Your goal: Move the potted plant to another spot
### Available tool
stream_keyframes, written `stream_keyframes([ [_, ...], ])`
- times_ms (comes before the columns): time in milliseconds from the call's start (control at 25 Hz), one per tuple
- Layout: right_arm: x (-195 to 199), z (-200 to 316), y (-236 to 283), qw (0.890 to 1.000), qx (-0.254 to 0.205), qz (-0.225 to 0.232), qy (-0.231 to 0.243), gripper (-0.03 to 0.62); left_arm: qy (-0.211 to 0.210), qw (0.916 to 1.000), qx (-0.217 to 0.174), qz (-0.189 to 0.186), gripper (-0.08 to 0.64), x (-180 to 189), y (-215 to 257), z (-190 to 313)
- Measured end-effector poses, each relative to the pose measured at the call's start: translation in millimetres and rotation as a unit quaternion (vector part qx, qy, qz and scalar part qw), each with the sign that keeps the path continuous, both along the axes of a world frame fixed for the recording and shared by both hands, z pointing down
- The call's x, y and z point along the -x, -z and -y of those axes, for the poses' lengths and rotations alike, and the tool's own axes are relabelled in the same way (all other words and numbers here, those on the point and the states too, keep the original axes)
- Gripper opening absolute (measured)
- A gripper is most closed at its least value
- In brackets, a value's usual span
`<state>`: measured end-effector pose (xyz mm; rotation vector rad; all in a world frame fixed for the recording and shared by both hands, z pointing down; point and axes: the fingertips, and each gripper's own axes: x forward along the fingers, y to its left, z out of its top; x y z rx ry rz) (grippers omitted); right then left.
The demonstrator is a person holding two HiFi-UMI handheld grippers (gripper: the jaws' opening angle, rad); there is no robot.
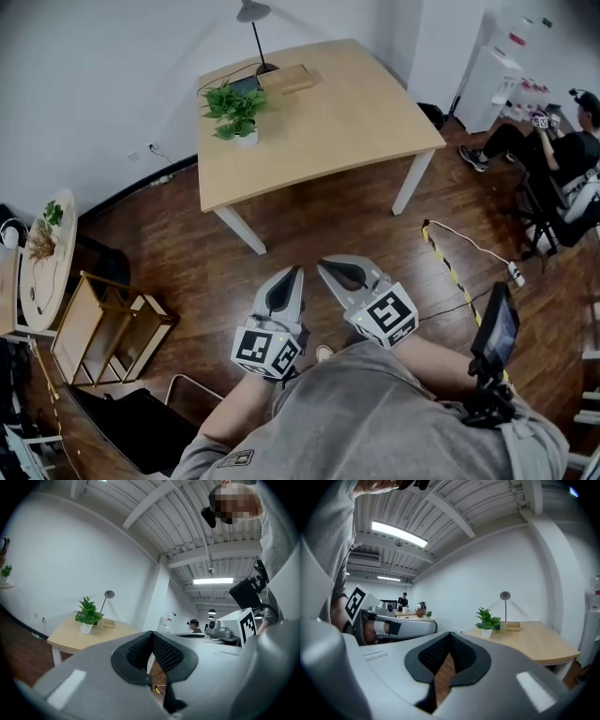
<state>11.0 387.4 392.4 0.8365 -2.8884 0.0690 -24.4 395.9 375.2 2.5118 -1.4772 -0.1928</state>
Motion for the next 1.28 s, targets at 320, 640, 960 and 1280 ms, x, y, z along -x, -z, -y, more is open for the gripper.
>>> stream_keyframes([
  [320, 23.5, 22.6, 12.8, 1.000, -0.019, 0.004, -0.009, 0.006, 0.003, 0.9999, -0.012, -0.006, 0.000, 24.8, 9.5, 22.6],
  [640, 45.6, 111.2, -1.4, 1.000, -0.013, 0.008, 0.011, 0.006, 0.021, 0.9997, -0.013, 0.000, 0.000, 45.8, -3.8, 111.4],
  [960, 59.8, 233.0, 1.7, 0.999, -0.004, 0.007, 0.045, 0.006, 0.048, 0.9988, 0.006, 0.011, 0.000, 57.2, 2.8, 238.1],
  [1280, 76.9, 326.1, -0.1, 0.996, 0.006, 0.007, 0.086, 0.005, 0.091, 0.9957, 0.011, 0.012, 0.000, 72.6, 2.2, 328.8],
])
